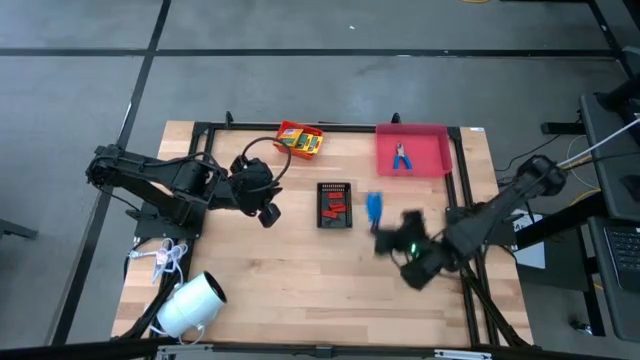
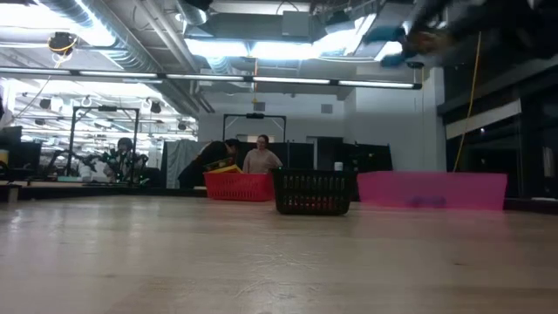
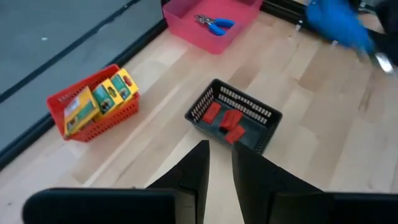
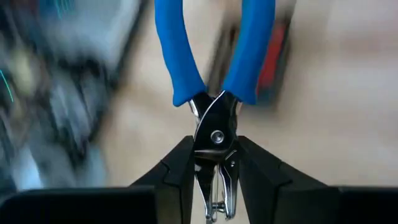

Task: Pick & Place School Supplies
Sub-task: Put the blue hole puncher into the red transparent bin

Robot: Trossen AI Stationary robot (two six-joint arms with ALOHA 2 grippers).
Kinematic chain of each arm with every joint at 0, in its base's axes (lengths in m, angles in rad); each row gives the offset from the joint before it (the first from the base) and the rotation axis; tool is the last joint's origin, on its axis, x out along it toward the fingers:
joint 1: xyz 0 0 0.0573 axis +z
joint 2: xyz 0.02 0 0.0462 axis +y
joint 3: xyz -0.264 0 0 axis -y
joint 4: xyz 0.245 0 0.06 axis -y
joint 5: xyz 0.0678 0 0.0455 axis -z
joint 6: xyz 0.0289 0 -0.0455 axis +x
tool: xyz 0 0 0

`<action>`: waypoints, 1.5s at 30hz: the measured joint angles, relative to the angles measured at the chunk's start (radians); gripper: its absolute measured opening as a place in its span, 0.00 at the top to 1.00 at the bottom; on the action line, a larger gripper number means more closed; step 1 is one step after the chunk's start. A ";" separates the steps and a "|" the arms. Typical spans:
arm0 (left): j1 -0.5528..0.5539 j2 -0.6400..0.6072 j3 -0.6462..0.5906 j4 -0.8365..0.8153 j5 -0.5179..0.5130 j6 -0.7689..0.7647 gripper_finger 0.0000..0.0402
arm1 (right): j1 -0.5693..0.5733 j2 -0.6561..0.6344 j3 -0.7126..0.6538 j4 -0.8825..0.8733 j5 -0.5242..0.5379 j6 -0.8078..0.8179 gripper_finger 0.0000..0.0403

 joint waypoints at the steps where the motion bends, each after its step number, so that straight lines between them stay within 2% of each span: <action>1: 0.000 0.000 0.000 0.000 -0.006 0.004 0.84 | -0.014 -0.025 0.000 -0.043 0.086 0.065 0.76; 3: 0.000 0.000 0.000 0.000 -0.015 0.010 0.84 | -0.062 -0.065 0.000 -0.137 0.229 0.178 0.76; 5: 0.000 0.000 0.000 -0.001 -0.031 0.011 0.85 | -0.133 -0.094 0.000 -0.190 0.315 0.270 0.76; 9: 0.000 0.000 0.000 -0.001 -0.058 0.012 0.85 | -0.312 -0.110 0.000 -0.141 0.363 0.278 0.76; 12: 0.000 0.000 0.000 -0.001 -0.078 0.002 0.85 | -0.452 -0.108 0.000 -0.083 0.352 0.279 0.76; 16: 0.000 0.000 0.000 -0.001 -0.095 -0.039 0.85 | -0.623 -0.103 0.000 -0.004 0.278 0.279 0.76; 20: 0.000 0.000 0.000 0.002 -0.112 -0.066 0.85 | -0.809 -0.100 -0.043 0.132 0.131 0.265 0.76; 24: 0.000 0.000 0.000 0.003 -0.124 -0.088 0.85 | -0.974 -0.099 -0.180 0.455 -0.039 0.253 0.76; 28: 0.000 0.000 0.000 0.003 -0.127 -0.125 0.85 | -1.105 -0.083 -0.328 0.751 -0.145 0.264 0.76; 33: -0.005 0.000 0.000 0.004 -0.124 -0.178 0.85 | -1.190 -0.084 -0.352 0.859 -0.143 0.276 0.76; 39: -0.011 0.000 0.000 0.040 -0.097 -0.223 0.85 | -1.223 -0.094 -0.312 0.837 -0.139 0.268 0.76; 42: -0.026 0.000 0.000 0.066 -0.106 -0.239 0.85 | -1.191 -0.135 -0.311 0.771 -0.190 0.155 0.76; 45: -0.045 0.000 0.000 0.072 -0.136 -0.268 0.85 | -1.137 -0.202 -0.311 0.621 -0.231 -0.007 0.76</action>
